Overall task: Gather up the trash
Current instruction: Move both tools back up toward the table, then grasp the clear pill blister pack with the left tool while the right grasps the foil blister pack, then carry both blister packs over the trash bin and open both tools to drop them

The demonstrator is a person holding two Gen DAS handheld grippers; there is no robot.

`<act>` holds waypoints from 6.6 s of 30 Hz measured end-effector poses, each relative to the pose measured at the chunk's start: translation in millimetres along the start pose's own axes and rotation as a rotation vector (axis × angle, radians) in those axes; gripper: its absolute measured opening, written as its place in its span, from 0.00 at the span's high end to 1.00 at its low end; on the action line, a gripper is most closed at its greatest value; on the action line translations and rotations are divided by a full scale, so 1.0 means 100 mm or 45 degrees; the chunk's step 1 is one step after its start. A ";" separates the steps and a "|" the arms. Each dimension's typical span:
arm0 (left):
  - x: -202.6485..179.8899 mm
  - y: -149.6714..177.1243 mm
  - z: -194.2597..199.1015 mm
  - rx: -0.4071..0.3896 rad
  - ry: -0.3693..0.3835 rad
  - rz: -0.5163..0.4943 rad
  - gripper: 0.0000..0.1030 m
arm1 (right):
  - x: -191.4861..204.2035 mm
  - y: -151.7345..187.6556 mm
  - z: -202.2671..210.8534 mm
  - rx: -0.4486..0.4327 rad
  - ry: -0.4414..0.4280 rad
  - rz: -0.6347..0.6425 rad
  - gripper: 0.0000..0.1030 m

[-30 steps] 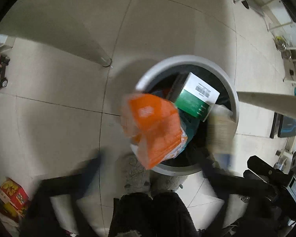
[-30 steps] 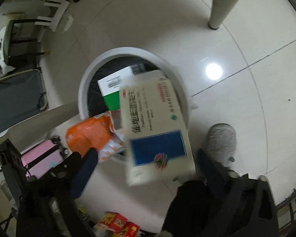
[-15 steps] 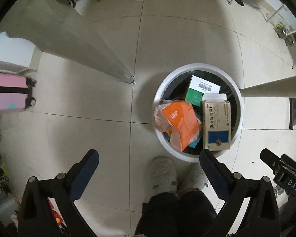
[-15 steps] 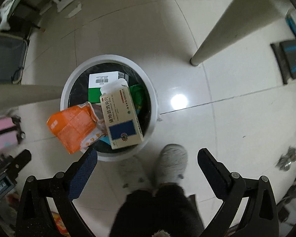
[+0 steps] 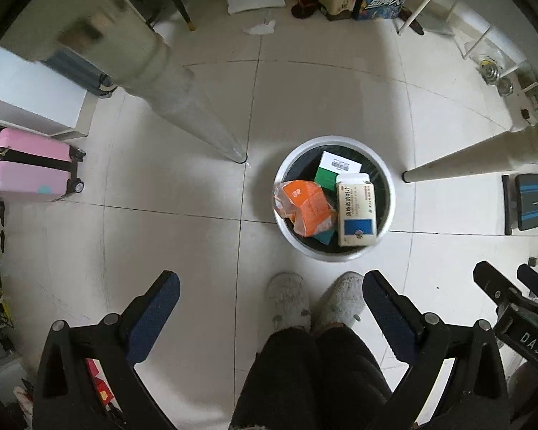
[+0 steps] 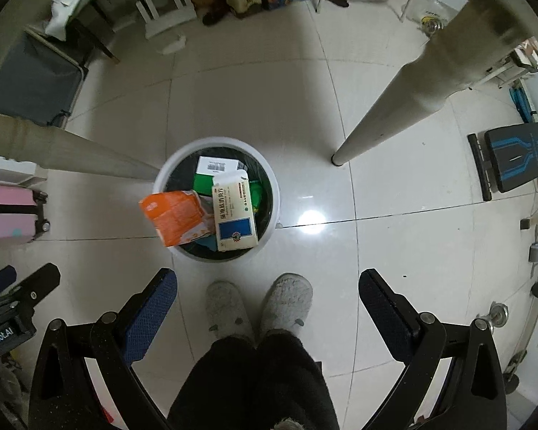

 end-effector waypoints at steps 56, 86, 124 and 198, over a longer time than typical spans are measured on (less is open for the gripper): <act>-0.50 -3.69 1.70 -0.121 -0.367 0.453 0.00 | 0.88 -5.45 1.69 0.058 0.117 1.044 0.01; -1.72 -5.51 1.49 -0.064 -0.007 -0.307 0.00 | -0.57 -6.45 1.67 0.079 -0.121 0.200 0.10; -1.37 -3.82 2.65 -0.369 0.081 -0.005 0.39 | -0.42 -4.82 2.69 -0.254 -0.103 0.186 0.36; -0.08 -0.35 -1.24 0.002 0.120 0.014 0.04 | -0.07 -0.26 -1.45 0.105 -0.255 -0.107 0.06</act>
Point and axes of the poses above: each gripper's, at about its wrist camera, not at the fingertips, and z roughly against the way its jaws point, x to its left, y to its underside, the point moved 7 cm from there along -z, roughly the way its jaws point, and after that the axes turned 1 degree about -y, right-handed, at the moved point
